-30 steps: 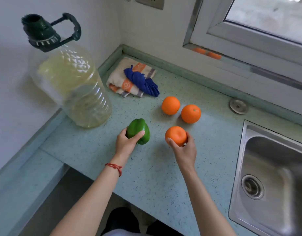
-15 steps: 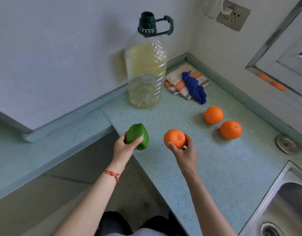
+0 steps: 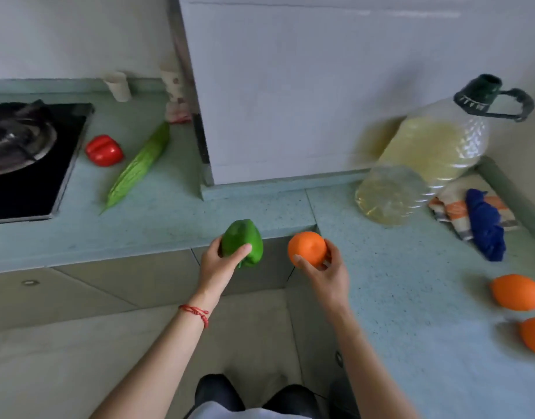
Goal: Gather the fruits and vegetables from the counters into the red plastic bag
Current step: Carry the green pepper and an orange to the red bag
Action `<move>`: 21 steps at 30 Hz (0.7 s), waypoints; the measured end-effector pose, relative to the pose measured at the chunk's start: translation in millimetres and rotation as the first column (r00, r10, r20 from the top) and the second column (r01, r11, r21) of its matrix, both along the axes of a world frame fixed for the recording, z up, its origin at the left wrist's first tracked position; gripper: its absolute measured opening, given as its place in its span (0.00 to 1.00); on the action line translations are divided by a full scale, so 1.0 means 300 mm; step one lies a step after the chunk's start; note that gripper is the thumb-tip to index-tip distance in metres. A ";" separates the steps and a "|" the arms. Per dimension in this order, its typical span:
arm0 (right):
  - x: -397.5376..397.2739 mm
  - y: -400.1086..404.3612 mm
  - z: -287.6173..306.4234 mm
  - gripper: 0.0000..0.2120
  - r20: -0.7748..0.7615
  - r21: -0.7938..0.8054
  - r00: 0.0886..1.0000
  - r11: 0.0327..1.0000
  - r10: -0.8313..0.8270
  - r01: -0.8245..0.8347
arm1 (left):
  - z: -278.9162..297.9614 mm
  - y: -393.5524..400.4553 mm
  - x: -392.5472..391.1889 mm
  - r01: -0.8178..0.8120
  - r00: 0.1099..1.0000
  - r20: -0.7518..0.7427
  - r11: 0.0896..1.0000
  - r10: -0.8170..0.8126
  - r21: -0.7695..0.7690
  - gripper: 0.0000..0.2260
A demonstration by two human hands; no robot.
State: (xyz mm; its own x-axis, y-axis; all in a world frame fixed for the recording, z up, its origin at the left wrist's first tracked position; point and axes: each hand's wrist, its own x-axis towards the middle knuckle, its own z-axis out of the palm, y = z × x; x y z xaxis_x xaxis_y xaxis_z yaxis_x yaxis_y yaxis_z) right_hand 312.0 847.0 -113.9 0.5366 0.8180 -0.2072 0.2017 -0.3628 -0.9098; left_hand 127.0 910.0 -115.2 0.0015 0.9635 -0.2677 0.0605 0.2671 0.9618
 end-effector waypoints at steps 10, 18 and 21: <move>-0.392 0.220 0.035 0.37 0.015 -0.008 0.936 0.936 0.352 -0.351 | 0.006 -0.040 -0.409 -0.379 0.926 -0.002 0.925 0.379 -0.016 0.12; -0.673 0.339 0.037 0.35 0.019 0.002 0.714 0.714 0.700 -0.700 | 0.020 -0.163 -0.605 -0.708 0.703 -0.131 0.704 0.699 -0.049 0.17; -0.769 0.363 0.036 0.35 0.025 -0.001 0.589 0.589 0.808 -0.808 | 0.016 -0.229 -0.647 -0.820 0.573 -0.114 0.565 0.812 -0.094 0.19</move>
State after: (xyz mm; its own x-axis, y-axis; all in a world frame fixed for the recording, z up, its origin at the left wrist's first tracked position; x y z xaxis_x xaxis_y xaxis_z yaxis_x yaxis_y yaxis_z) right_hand 81.2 955.9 -103.0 -0.3416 0.9195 -0.1944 0.4254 -0.0332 -0.9044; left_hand -67.2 841.3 -110.5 -0.7859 0.5061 -0.3553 -0.1955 0.3417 0.9192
